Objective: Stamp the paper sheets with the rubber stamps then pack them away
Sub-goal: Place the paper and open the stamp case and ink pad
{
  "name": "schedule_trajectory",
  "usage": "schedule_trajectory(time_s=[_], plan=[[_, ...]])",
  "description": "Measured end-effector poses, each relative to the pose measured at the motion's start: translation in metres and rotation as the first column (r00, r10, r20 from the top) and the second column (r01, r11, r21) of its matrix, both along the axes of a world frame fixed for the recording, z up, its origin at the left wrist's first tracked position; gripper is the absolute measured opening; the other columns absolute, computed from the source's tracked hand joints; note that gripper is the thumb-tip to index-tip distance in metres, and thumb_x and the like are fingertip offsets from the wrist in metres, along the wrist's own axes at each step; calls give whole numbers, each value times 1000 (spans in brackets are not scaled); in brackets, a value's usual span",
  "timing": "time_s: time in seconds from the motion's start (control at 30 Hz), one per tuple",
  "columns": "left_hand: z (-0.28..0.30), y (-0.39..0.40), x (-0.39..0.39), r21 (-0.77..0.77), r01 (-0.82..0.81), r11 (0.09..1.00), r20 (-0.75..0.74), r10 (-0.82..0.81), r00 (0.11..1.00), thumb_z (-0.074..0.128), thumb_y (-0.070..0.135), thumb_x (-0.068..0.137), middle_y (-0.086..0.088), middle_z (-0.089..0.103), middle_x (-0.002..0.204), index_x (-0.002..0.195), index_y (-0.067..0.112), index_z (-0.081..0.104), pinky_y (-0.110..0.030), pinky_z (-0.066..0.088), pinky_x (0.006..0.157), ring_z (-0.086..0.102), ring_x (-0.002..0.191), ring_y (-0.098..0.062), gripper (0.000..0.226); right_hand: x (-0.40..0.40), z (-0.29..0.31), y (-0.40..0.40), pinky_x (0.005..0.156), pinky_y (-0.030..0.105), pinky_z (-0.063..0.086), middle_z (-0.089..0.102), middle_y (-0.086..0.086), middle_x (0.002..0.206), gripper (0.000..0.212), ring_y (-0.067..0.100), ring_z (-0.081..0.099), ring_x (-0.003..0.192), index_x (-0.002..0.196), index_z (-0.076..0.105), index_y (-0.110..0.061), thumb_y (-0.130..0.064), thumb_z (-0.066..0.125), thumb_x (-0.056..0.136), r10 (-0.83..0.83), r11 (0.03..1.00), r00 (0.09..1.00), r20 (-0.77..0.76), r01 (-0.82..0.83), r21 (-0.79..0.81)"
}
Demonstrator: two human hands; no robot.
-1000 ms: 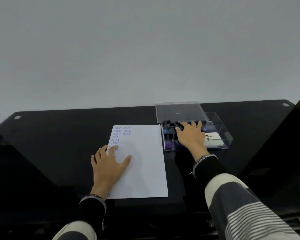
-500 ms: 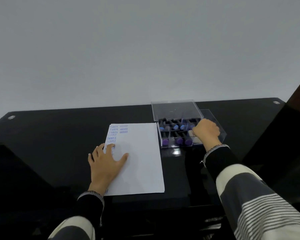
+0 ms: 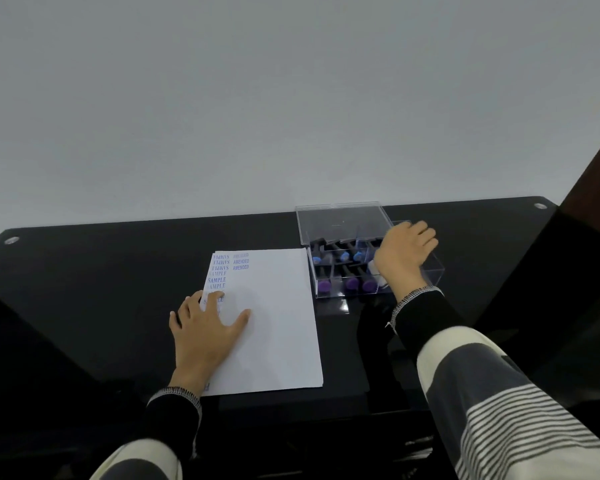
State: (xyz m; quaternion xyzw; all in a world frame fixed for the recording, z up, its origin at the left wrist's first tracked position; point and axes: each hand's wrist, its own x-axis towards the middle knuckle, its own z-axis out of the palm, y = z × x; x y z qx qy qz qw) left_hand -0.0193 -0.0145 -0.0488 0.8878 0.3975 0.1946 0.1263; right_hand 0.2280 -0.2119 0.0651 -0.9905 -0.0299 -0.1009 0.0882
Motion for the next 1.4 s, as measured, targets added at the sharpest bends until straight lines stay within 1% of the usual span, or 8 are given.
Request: schedule_trajectory(time_s=[0.37,0.5,0.6,0.67,0.83,1.1,1.3,1.4], plan=[[8,-4,2,261,126,957,-151,-88,985,30,64,85,0,60,112,111,24,67,-54,38,94,53,99,-29,60,-34,6,4,91,39,41,49,15,125,57,30,48,112,131,39,-8,3,63,81,360,870,909,211,-409,275],[21,-19,12,181,93,979,-201,-55,978,47,46,95,-1,55,127,125,21,57,-53,27,107,48,116,-28,40,-61,25,-5,92,26,47,45,-1,124,47,14,47,112,131,47,-19,7,48,91,365,441,854,372,-510,738],[47,-43,18,-214,249,945,261,-190,946,55,36,95,8,54,129,125,25,56,-22,34,97,51,118,-15,32,-80,21,-6,85,28,54,54,2,126,37,14,56,109,125,53,-18,2,49,94,349,26,931,107,-123,992],[69,-63,22,-516,490,702,508,-209,835,63,34,91,15,51,130,132,30,50,-10,38,83,53,111,0,43,-88,8,-5,73,34,56,57,11,123,36,21,61,101,126,53,-15,2,49,94,454,-128,880,-142,223,966],[79,-88,27,-556,658,507,643,-239,727,75,22,82,26,52,126,141,38,38,-8,47,81,58,108,3,71,-102,-21,-12,68,34,52,59,20,123,43,26,61,97,138,40,-4,3,43,96,679,-119,675,-289,489,864],[72,-87,27,-634,638,437,706,-8,708,67,18,89,13,64,117,121,29,58,-14,50,78,62,103,0,34,-107,-38,-37,102,36,45,62,15,121,64,25,59,115,129,47,-2,-4,73,71,854,73,474,-213,295,953],[65,-89,27,-675,615,407,661,-38,749,69,20,87,18,55,127,131,33,49,-11,49,73,60,104,7,50,-106,-42,-41,90,34,53,69,13,109,43,22,67,101,114,63,-4,-39,55,90,813,-6,562,-152,270,963],[58,-94,28,-679,649,344,659,-105,745,77,13,78,13,54,133,135,32,46,-16,51,78,64,107,-8,68,-102,-45,-37,81,39,55,73,9,96,65,23,70,89,101,68,-12,-67,37,87,621,130,740,-258,228,965]])
